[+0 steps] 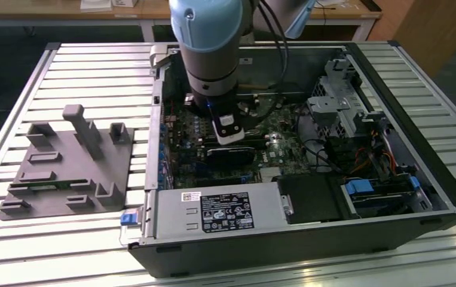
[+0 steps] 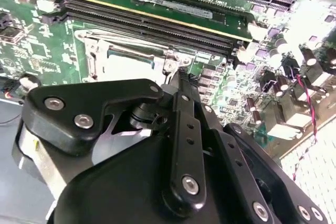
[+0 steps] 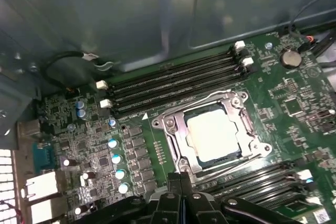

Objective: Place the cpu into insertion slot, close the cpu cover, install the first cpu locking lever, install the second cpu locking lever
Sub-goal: 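Install the second cpu locking lever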

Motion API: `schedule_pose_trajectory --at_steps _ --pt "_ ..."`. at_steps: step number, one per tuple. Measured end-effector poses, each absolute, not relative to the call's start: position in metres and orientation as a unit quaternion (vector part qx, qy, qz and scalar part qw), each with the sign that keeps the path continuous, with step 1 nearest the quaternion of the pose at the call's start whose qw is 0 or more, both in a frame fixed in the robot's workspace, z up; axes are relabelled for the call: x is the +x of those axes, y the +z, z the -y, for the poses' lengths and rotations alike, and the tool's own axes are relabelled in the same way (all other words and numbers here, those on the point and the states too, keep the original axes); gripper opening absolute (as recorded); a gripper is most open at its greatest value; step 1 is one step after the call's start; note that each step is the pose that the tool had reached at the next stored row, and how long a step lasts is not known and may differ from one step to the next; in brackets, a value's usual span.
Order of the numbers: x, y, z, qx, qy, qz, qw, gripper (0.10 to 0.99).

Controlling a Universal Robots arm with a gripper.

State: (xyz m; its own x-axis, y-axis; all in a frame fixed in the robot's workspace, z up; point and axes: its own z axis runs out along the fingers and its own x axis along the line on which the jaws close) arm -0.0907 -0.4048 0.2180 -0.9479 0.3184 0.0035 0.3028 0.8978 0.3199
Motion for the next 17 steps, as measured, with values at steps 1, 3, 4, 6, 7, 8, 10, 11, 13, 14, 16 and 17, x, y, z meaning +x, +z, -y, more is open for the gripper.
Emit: schedule_pose_trajectory --at_steps 1,3,4,6,7,8,10,11,13,14,16,17 --pt "-0.090 0.219 0.405 0.160 0.157 -0.974 0.025 0.106" --pt "-0.086 0.219 0.405 0.160 0.147 -0.976 0.027 0.106" --pt "-0.084 0.219 0.405 0.160 0.143 -0.976 0.027 0.106" --pt "-0.080 0.219 0.404 0.160 0.135 -0.977 0.029 0.106" --pt "-0.078 0.219 0.404 0.160 0.132 -0.978 0.029 0.106" --pt "-0.076 0.219 0.403 0.160 0.129 -0.978 0.030 0.106" --pt "-0.074 0.219 0.400 0.160 0.124 -0.979 0.031 0.106" --pt "-0.073 0.219 0.398 0.160 0.121 -0.979 0.031 0.106" --pt "-0.071 0.219 0.393 0.160 0.116 -0.980 0.032 0.106" --pt "-0.070 0.219 0.391 0.160 0.114 -0.980 0.032 0.106" --pt "-0.068 0.219 0.386 0.160 0.109 -0.981 0.033 0.106" --pt "-0.067 0.219 0.384 0.160 0.107 -0.981 0.033 0.106"
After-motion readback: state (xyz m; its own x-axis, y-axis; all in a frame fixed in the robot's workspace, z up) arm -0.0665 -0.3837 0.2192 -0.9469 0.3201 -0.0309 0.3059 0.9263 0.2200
